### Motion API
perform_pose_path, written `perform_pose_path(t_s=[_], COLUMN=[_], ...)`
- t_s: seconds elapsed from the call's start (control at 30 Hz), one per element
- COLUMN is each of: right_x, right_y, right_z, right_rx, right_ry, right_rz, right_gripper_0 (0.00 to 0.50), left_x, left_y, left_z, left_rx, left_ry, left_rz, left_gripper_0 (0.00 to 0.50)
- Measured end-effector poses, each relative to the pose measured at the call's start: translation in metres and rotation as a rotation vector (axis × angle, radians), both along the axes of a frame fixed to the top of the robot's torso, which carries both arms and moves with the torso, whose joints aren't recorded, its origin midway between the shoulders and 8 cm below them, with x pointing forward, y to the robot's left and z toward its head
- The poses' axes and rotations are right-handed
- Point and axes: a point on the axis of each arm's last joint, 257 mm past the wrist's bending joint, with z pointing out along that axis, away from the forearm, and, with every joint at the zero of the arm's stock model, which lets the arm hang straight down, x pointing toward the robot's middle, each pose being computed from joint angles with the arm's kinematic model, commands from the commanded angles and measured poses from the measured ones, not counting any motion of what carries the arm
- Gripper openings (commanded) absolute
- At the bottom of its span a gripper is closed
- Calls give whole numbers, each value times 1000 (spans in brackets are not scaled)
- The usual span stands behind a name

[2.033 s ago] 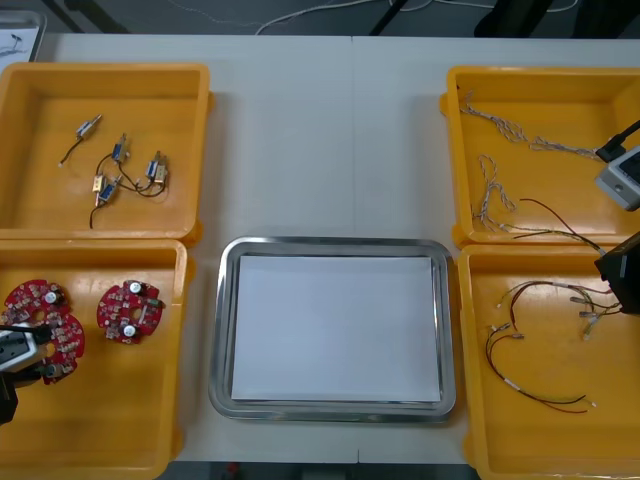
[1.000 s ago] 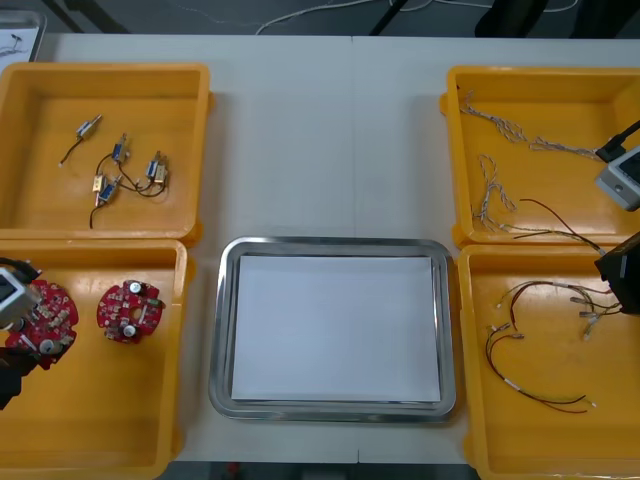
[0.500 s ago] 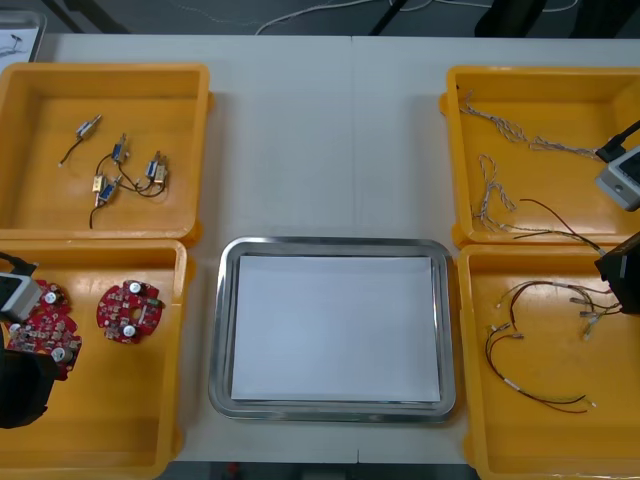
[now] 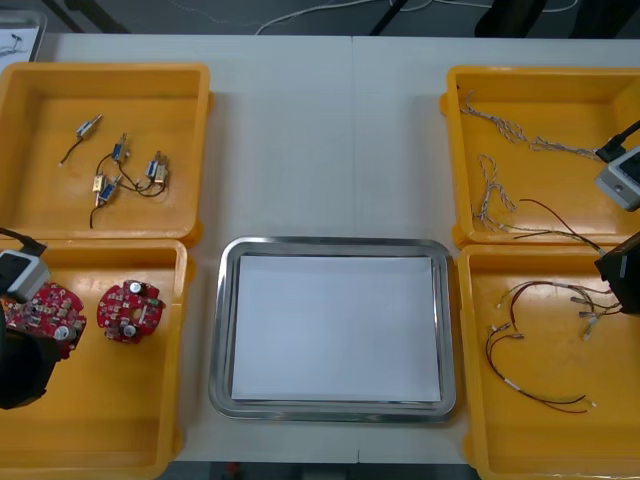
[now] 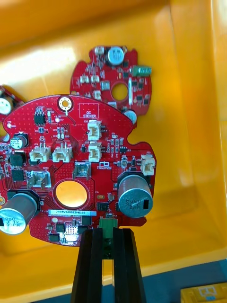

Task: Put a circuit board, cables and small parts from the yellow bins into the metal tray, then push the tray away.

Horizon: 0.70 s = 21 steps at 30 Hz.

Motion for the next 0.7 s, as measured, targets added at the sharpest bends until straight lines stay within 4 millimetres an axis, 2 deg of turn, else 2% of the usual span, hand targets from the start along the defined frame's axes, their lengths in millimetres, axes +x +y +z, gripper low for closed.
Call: perform_pose_path(t_s=[0.33, 0.7], right_x=[0, 0], right_y=[0, 0], right_z=[0, 0], right_rx=[0, 0], right_ry=[0, 0], right_rz=[0, 0], right_gripper_0=[0, 0], left_x=[15, 30], left_y=[-21, -46], left_z=[6, 5], left_rx=[32, -56], left_ry=[-9, -29], left_rz=[-72, 141], left_gripper_0=[0, 0])
